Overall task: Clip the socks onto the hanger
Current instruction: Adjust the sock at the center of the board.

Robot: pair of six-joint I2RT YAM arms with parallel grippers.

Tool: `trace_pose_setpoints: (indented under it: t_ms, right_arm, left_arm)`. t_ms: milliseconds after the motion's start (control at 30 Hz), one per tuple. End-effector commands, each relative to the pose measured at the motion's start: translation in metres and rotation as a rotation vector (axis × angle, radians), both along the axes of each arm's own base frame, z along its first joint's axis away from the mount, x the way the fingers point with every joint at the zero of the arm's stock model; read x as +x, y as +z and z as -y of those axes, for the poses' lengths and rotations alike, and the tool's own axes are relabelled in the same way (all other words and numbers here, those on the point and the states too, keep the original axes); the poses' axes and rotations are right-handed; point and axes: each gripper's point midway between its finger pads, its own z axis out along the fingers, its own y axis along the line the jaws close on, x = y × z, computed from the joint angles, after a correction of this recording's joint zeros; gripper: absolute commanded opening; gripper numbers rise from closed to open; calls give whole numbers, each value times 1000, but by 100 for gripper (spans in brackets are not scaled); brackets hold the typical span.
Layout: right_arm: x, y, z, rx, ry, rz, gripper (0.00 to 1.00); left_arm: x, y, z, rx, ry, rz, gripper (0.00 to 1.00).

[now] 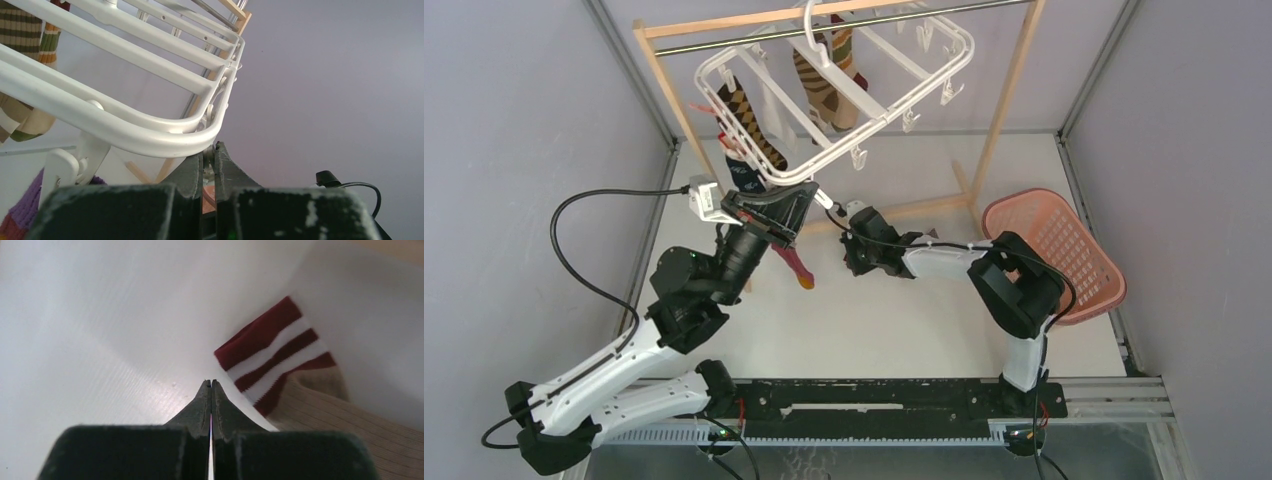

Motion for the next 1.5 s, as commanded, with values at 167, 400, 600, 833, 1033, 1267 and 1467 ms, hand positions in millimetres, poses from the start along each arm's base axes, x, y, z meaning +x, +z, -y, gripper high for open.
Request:
trace_pose_setpoints:
  t_ms: [167, 400, 600, 833, 1033, 1267, 1467]
  right_arm:
    - [-9, -6, -21, 42, 27, -26, 0]
    - [-3, 55, -25, 124, 50, 88, 0]
    - [28, 35, -8, 79, -11, 68, 0]
    - [40, -9, 8, 11, -55, 19, 0]
    - [26, -32, 7, -10, -44, -36, 0]
    - [27, 11, 6, 23, -46, 48, 0]
    - [35, 65, 9, 59, -20, 154, 22]
  left_arm:
    - [-4, -19, 3, 48, -16, -11, 0]
    - [-4, -18, 3, 45, -19, -9, 0]
    - [-5, -17, 3, 43, -21, -6, 0]
    - [-4, -19, 0, 51, -6, -8, 0]
    - [-2, -20, 0, 55, 1, -11, 0]
    - [-2, -20, 3, 58, -7, -11, 0]
    - [-3, -20, 2, 53, -10, -8, 0]
